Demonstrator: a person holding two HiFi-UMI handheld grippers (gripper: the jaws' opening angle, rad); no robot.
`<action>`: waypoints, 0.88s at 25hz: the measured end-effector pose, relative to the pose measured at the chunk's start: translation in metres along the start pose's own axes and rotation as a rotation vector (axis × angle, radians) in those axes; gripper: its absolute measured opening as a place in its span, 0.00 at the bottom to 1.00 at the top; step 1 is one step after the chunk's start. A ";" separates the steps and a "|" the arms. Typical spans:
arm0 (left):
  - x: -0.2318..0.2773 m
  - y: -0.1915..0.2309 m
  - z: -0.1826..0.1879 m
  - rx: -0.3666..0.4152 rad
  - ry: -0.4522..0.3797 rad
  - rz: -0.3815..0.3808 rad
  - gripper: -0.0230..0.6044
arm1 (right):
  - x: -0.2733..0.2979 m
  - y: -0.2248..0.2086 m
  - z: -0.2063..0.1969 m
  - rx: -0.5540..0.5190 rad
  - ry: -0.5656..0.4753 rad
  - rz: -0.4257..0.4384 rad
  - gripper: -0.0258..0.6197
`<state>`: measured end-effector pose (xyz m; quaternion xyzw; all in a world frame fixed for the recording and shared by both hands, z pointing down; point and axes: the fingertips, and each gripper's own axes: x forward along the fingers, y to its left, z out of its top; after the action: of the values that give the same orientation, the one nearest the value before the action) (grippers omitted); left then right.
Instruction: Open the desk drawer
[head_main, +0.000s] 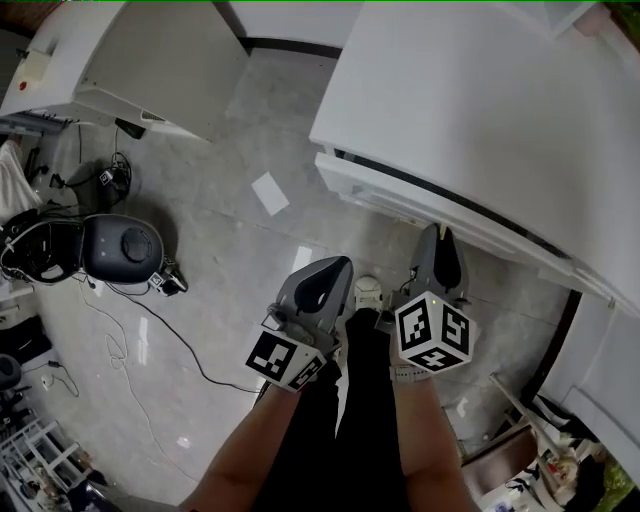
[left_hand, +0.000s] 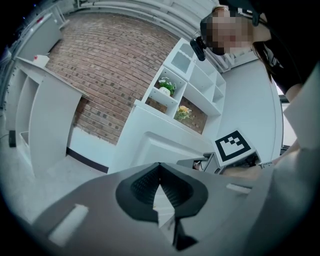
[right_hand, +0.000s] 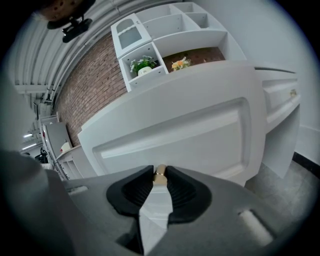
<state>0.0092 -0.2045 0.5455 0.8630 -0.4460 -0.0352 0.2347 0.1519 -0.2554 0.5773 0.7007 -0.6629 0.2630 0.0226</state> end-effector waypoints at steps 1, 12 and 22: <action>-0.003 -0.002 0.000 -0.002 -0.001 -0.002 0.03 | -0.003 0.001 -0.002 -0.003 0.004 0.002 0.17; -0.040 -0.016 0.006 0.011 -0.021 -0.004 0.03 | -0.036 0.010 -0.021 -0.028 0.029 0.025 0.17; -0.062 -0.034 0.000 0.020 -0.019 -0.020 0.03 | -0.062 0.012 -0.034 -0.028 0.024 0.036 0.15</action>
<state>-0.0026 -0.1393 0.5216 0.8693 -0.4399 -0.0411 0.2215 0.1304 -0.1868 0.5775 0.6850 -0.6786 0.2627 0.0356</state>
